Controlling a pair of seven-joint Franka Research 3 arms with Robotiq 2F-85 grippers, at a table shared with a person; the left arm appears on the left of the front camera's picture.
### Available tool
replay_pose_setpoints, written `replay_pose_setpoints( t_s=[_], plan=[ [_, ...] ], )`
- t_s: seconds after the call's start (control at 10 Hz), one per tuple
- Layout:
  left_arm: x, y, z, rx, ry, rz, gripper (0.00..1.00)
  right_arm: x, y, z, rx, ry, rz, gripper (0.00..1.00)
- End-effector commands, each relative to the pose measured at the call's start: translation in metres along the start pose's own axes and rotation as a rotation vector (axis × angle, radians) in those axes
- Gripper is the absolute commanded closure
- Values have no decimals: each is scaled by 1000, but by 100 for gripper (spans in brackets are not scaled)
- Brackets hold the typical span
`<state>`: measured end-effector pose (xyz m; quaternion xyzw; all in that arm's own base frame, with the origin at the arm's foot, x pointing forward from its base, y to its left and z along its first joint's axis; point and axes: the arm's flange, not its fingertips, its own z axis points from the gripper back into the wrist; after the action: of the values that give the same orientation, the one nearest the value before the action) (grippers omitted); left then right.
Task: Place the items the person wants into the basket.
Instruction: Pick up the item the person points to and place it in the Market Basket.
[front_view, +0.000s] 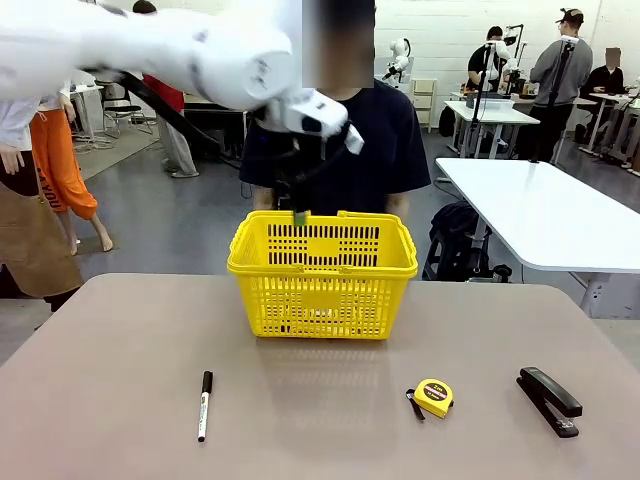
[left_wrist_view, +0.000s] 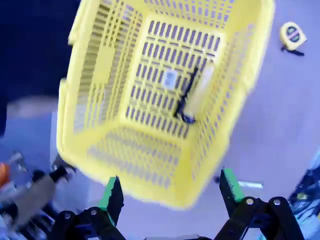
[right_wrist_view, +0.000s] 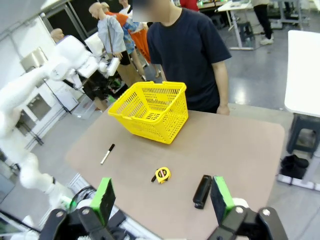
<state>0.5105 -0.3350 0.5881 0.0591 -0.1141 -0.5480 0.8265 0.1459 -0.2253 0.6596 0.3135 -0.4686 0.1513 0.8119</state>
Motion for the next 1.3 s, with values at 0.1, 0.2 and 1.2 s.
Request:
replay_pose_setpoints(
  t_s=[0.1, 0.2, 1.2],
  plan=[
    [-164, -74, 47, 10, -72, 166, 0, -1, 1, -2, 23, -11, 10, 0],
    [-204, -86, 60, 27, -108, 192, 0, -1, 1, -2, 23, -11, 10, 0],
    [-306, -118, 48, -30, -123, 387, 0, -1, 1, -2, 23, -11, 10, 0]
  ],
)
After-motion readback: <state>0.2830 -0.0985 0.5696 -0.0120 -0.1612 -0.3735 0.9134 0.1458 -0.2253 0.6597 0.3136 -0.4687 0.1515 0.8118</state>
